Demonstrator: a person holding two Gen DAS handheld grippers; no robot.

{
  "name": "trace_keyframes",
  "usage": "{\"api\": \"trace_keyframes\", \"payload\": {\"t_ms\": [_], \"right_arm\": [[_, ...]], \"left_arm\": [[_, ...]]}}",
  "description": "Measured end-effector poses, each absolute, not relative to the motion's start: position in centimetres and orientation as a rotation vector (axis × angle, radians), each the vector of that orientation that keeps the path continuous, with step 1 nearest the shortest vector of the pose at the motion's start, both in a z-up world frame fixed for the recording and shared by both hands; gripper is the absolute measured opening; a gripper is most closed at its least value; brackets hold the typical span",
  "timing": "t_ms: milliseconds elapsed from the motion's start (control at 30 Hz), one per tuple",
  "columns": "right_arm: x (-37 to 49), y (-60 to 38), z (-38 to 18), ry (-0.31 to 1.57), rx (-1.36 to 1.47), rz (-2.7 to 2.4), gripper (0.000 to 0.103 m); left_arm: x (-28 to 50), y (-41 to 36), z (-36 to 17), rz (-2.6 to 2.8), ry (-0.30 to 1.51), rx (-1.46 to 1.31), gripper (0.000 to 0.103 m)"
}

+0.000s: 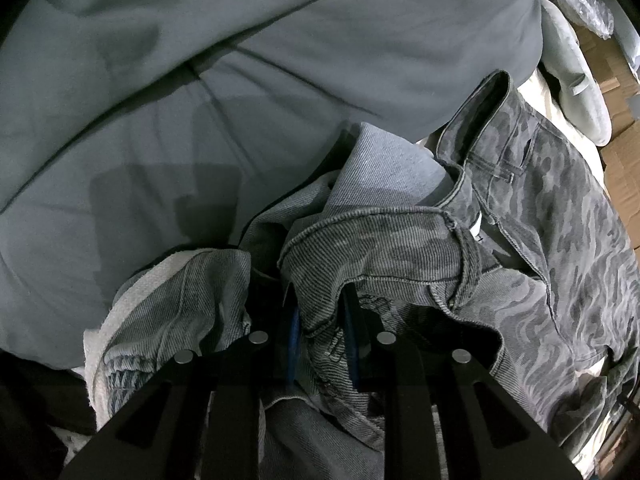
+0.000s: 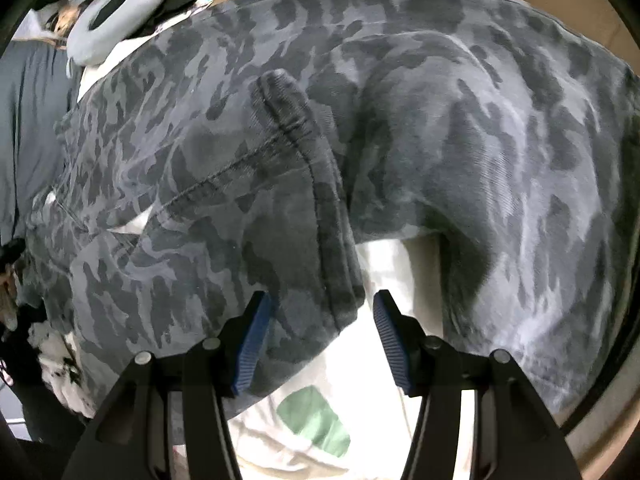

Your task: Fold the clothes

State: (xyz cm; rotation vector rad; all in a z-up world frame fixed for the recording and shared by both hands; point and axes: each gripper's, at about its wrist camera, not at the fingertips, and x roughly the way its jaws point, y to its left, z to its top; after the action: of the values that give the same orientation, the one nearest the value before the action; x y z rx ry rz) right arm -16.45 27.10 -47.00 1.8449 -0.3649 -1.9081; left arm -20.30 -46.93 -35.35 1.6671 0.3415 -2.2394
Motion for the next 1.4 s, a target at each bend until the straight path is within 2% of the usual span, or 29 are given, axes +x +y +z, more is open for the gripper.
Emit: {"api": "trace_keyframes", "payload": {"t_ms": [300, 367, 433, 667, 833, 1200, 1400], "right_arm": [[-17.4, 25.4, -49.0, -0.231, 1.841, -1.909, 0.051], [-17.3, 25.3, -49.3, -0.228, 1.843, -1.903, 0.042], [-17.1, 25.2, -49.0, -0.202, 1.836, -1.909, 0.018], [-15.3, 27.0, -45.7, -0.164, 1.818, -1.918, 0.015], [-12.2, 30.0, -42.8, -0.219, 1.85, -1.929, 0.013], [-4.1, 36.2, -37.1, -0.158, 1.983, -1.914, 0.012], [-0.9, 41.0, -34.5, -0.208, 2.1, -1.933, 0.012]], "left_arm": [[-20.4, -46.9, -35.2, -2.228, 0.335, 1.678, 0.019], [-20.5, -46.9, -35.2, -2.225, 0.331, 1.678, 0.019], [-20.5, -46.8, -35.3, -2.224, 0.33, 1.675, 0.019], [-20.2, -47.0, -35.2, -2.233, 0.344, 1.663, 0.019], [-19.9, -47.1, -35.2, -2.24, 0.36, 1.651, 0.019], [-19.7, -47.4, -35.3, -2.256, 0.383, 1.641, 0.019], [-19.5, -47.6, -35.3, -2.261, 0.387, 1.641, 0.019]]}}
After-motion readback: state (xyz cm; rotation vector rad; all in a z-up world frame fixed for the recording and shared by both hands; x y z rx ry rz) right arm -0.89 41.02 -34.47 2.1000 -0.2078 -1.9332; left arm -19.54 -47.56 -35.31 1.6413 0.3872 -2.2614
